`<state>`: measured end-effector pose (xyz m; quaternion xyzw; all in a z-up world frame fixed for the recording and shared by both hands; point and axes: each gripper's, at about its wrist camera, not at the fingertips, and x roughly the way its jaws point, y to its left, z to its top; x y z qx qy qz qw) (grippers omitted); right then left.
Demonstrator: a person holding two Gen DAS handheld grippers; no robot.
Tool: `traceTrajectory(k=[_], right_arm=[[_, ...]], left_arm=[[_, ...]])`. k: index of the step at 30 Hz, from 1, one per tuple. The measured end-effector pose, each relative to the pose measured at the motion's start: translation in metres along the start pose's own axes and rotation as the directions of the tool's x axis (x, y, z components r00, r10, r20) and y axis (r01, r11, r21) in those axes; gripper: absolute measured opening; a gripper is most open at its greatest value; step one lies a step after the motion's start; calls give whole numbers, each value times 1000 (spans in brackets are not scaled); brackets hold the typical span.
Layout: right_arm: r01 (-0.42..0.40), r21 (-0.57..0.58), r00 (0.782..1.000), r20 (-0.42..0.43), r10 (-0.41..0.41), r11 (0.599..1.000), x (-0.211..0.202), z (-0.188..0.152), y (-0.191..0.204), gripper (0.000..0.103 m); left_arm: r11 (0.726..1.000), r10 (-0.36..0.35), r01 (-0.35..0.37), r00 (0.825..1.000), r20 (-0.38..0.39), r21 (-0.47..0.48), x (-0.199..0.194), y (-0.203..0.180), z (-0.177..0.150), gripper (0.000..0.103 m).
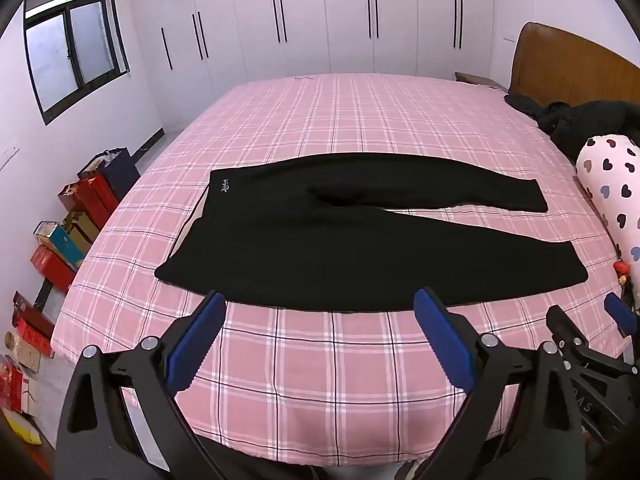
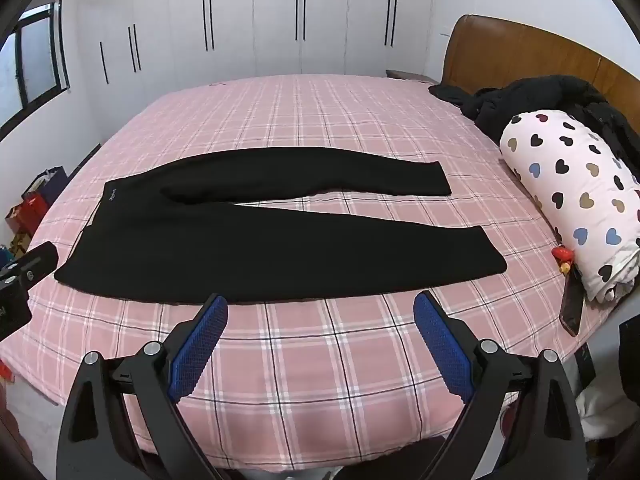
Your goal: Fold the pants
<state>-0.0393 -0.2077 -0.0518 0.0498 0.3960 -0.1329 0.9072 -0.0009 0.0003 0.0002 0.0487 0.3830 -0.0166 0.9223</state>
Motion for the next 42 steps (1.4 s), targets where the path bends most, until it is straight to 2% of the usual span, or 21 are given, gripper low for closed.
traceTrajectory(k=[7, 8, 26, 42], right_arm=[[-2, 2, 1000, 3, 2, 1000, 3, 1, -4, 92], [-2, 1, 1000, 4, 2, 1000, 3, 1, -5, 92], [14, 9, 1000, 6, -14, 1000, 3, 1, -10, 92], [16, -4, 1000, 4, -16, 1000, 1, 1, -6, 92]], left_arm=[[1000, 6, -6, 1000, -22, 11, 7, -4, 1, 93], [1000, -10, 10, 1000, -26, 5, 5, 1, 2, 93], [999, 21, -20, 999, -26, 29, 11, -8, -1, 93], [999, 18, -17, 999, -31, 31, 11, -7, -3, 93]])
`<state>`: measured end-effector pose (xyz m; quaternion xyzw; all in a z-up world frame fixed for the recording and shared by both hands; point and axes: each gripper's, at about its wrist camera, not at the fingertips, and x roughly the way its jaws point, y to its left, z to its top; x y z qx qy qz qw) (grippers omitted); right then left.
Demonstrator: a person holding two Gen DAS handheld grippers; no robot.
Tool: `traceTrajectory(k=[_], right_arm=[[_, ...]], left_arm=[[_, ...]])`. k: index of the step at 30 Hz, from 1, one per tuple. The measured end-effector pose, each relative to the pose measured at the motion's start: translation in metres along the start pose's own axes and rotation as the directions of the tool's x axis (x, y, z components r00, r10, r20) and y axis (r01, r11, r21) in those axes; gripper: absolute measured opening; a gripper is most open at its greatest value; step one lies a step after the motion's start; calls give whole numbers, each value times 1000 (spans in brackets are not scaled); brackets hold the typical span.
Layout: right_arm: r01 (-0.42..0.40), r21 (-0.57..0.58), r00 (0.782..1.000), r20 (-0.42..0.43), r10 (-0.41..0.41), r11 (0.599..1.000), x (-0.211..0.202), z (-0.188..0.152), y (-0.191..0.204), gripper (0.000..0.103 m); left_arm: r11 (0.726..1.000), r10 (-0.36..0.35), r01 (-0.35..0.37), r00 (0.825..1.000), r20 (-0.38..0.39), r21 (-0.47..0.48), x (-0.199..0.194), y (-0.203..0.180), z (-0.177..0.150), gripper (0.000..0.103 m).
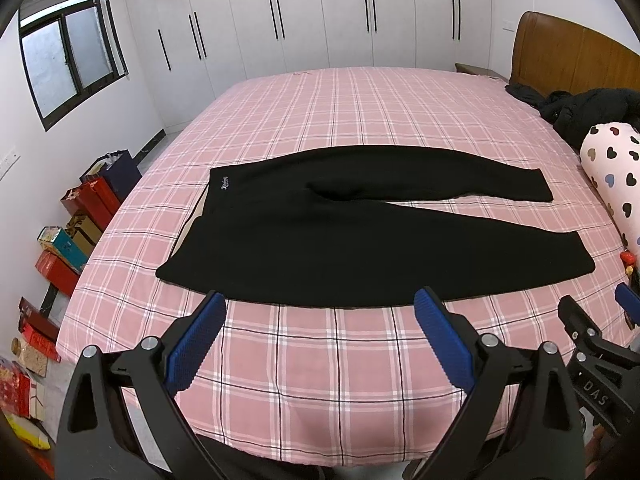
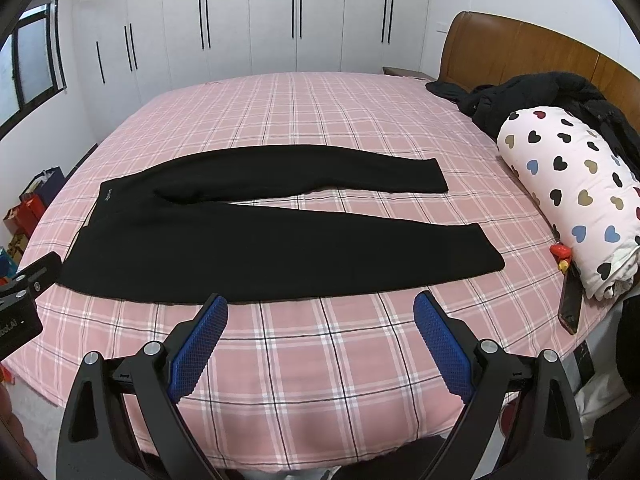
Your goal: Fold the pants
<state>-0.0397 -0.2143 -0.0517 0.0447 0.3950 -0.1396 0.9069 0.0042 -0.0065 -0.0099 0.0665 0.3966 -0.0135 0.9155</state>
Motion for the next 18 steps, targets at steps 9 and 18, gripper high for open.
traceTrajectory(k=[9, 18], right_arm=[[1, 5, 1000, -5, -1, 1000, 1, -1, -1, 92], [-4, 6, 1000, -14, 4, 1000, 4, -1, -2, 92]], left_arm=[[1000, 1, -1, 1000, -7, -11, 1, 1, -1, 93], [1000, 6, -6, 1000, -17, -12, 4, 2, -1, 93]])
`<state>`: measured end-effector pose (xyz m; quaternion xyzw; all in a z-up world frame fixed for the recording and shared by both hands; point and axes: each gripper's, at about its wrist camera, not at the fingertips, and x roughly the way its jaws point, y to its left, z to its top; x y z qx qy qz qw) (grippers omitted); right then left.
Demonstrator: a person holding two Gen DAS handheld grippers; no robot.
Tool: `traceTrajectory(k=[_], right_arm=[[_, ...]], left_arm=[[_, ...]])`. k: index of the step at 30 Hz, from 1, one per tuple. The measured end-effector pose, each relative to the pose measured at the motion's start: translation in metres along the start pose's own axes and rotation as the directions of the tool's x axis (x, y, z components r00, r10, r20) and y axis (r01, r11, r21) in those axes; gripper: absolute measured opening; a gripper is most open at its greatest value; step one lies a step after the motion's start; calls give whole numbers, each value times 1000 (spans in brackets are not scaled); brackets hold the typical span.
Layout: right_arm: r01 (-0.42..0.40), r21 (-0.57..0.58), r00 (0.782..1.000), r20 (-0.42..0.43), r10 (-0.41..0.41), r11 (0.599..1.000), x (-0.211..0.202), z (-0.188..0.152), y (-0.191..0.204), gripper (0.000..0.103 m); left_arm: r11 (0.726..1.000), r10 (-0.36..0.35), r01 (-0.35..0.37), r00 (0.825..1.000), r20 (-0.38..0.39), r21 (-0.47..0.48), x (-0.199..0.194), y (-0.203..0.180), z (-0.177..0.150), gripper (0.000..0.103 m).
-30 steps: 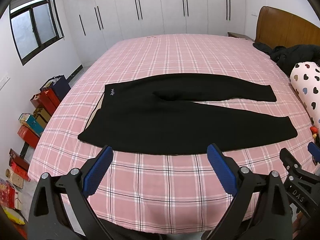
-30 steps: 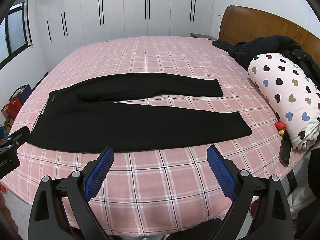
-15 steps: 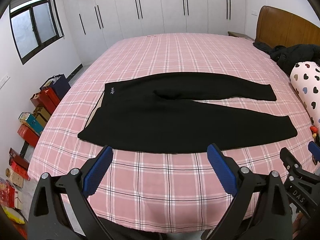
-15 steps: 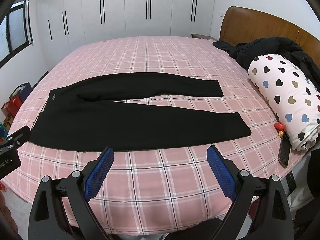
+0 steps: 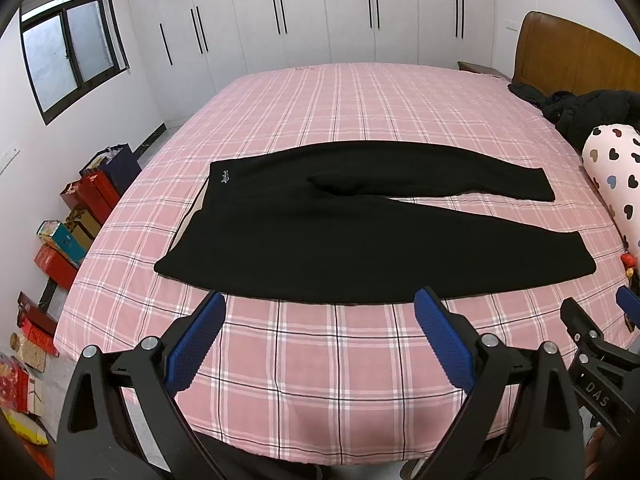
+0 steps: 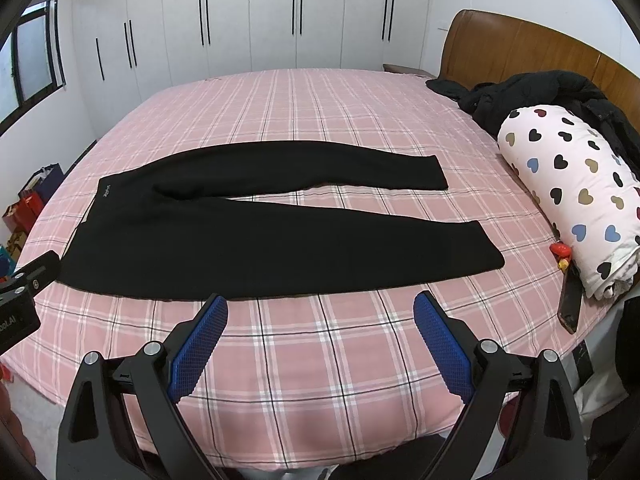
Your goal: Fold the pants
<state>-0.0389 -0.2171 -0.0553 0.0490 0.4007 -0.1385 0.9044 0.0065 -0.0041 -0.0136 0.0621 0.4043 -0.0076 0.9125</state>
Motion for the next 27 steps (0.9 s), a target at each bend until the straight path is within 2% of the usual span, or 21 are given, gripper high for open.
traceTrajectory(k=[27], right_arm=[[-9, -8, 1000, -24, 9, 1000, 12, -2, 5, 92]], left_arm=[[1000, 0, 0, 1000, -22, 1, 11, 0, 0, 93]])
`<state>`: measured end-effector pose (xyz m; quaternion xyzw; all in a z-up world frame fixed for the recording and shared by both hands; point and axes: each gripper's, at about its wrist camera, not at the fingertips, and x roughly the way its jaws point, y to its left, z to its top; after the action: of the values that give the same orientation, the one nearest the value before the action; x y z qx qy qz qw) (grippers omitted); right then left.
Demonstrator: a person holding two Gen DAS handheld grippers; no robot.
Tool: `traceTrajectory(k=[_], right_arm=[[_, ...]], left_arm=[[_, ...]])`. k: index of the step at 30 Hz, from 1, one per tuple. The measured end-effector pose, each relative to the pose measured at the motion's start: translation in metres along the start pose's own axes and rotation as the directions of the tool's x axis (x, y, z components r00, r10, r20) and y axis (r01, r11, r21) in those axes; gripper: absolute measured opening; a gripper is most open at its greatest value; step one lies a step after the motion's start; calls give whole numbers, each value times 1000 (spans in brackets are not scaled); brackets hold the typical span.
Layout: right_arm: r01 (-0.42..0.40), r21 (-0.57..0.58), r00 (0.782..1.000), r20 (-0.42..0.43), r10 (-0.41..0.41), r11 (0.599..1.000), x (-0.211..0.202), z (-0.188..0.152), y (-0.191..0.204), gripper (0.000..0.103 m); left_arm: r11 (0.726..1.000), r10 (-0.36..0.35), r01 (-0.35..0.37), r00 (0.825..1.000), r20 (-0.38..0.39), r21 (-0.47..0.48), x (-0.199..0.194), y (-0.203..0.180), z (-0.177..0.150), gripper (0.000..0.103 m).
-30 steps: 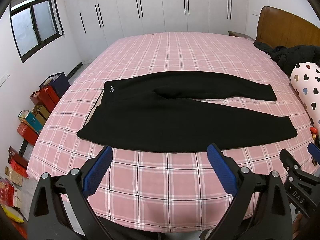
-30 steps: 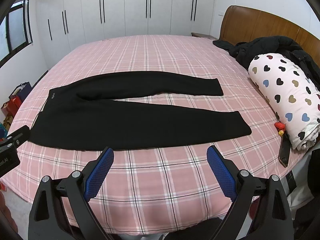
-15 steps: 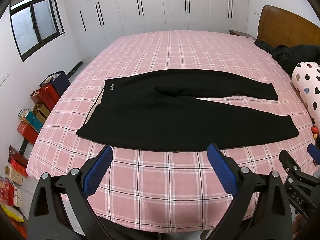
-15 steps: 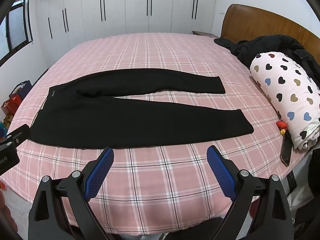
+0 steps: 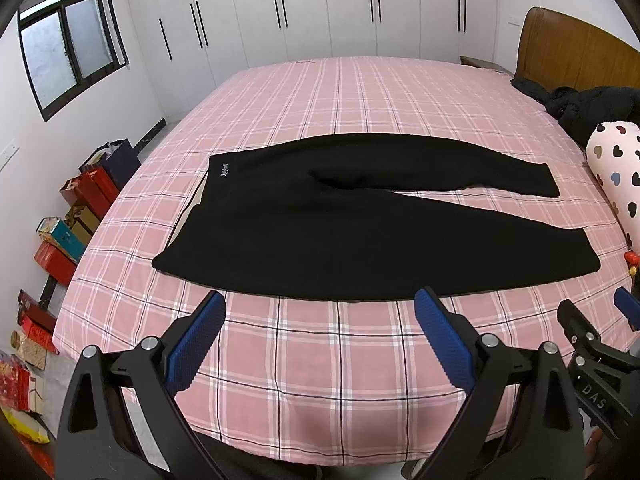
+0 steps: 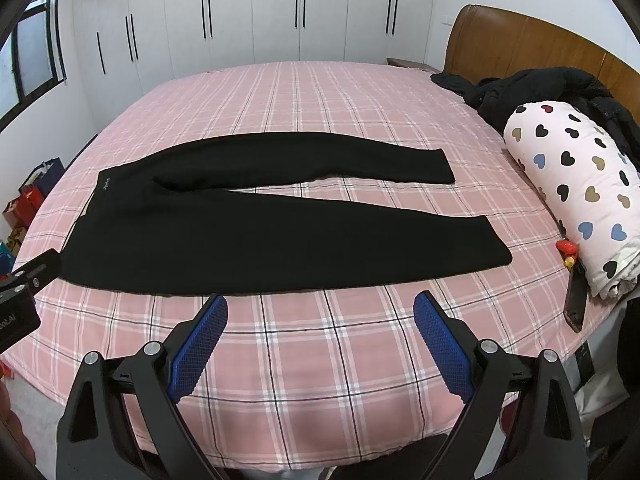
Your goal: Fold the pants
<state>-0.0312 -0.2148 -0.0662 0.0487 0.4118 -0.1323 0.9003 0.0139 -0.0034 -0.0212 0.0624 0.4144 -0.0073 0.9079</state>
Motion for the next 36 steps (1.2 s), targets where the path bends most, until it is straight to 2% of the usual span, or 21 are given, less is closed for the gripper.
traceTrajectory(k=[32, 34, 36], right_arm=[[-6, 3, 999, -33, 6, 1000, 20, 3, 0, 92], [-28, 8, 999, -37, 28, 1000, 26, 6, -6, 92], [-15, 13, 999, -33, 16, 1000, 39, 13, -20, 92]], left_arm=[[1000, 5, -5, 999, -40, -7, 21, -2, 2, 93], [1000, -10, 9, 999, -46, -17, 25, 0, 3, 95], [997, -65, 62, 996, -59, -46, 35, 8, 9, 95]])
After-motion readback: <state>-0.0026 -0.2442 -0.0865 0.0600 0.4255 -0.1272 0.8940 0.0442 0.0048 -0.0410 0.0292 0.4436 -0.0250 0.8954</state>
